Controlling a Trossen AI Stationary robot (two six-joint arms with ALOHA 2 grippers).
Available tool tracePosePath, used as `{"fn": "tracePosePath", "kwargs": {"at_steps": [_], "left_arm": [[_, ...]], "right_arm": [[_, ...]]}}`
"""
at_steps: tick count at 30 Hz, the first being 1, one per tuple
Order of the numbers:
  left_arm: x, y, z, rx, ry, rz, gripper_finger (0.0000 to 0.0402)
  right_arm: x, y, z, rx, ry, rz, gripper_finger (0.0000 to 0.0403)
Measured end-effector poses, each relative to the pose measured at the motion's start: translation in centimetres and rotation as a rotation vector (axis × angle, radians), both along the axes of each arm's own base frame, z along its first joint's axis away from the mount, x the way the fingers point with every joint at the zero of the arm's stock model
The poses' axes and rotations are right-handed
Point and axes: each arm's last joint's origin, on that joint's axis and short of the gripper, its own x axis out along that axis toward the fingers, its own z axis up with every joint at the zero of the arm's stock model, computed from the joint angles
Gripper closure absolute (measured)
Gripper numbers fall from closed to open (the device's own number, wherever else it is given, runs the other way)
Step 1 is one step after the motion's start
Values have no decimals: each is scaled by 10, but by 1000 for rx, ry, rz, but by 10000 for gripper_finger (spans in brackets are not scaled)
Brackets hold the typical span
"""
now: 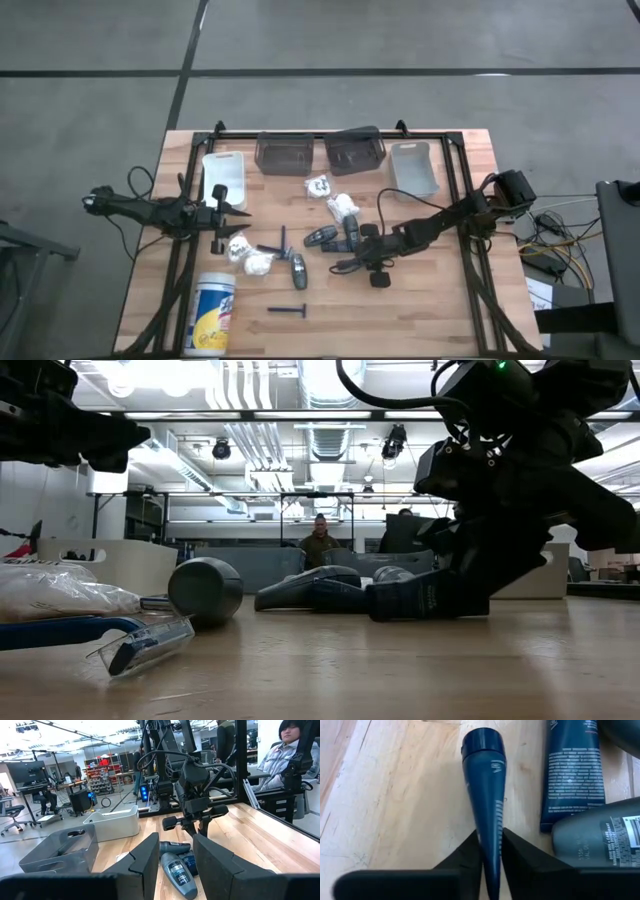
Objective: Pick & Place Travel size toiletries
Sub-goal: Put the blue shave cream into the gray bin
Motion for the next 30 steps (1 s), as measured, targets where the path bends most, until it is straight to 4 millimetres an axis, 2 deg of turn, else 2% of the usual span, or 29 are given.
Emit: {"fn": "tracePosePath", "kwargs": {"at_steps": [5, 18, 20, 24, 30], "left_arm": [[0, 0, 0, 0, 1, 0, 275], [0, 0, 0, -3, -5, 0, 275], [0, 0, 1, -64, -18, 0, 275], [0, 0, 9, -293, -97, -13, 275], [-1, 0, 10, -341, -101, -17, 275]], "right_arm": [[1, 1, 1, 9, -3, 6, 389], [21, 9, 24, 47, -84, 119, 387], [24, 10, 28, 55, -100, 135, 389], [30, 12, 35, 52, -130, 164, 386], [37, 14, 44, 49, -164, 175, 384]]}}
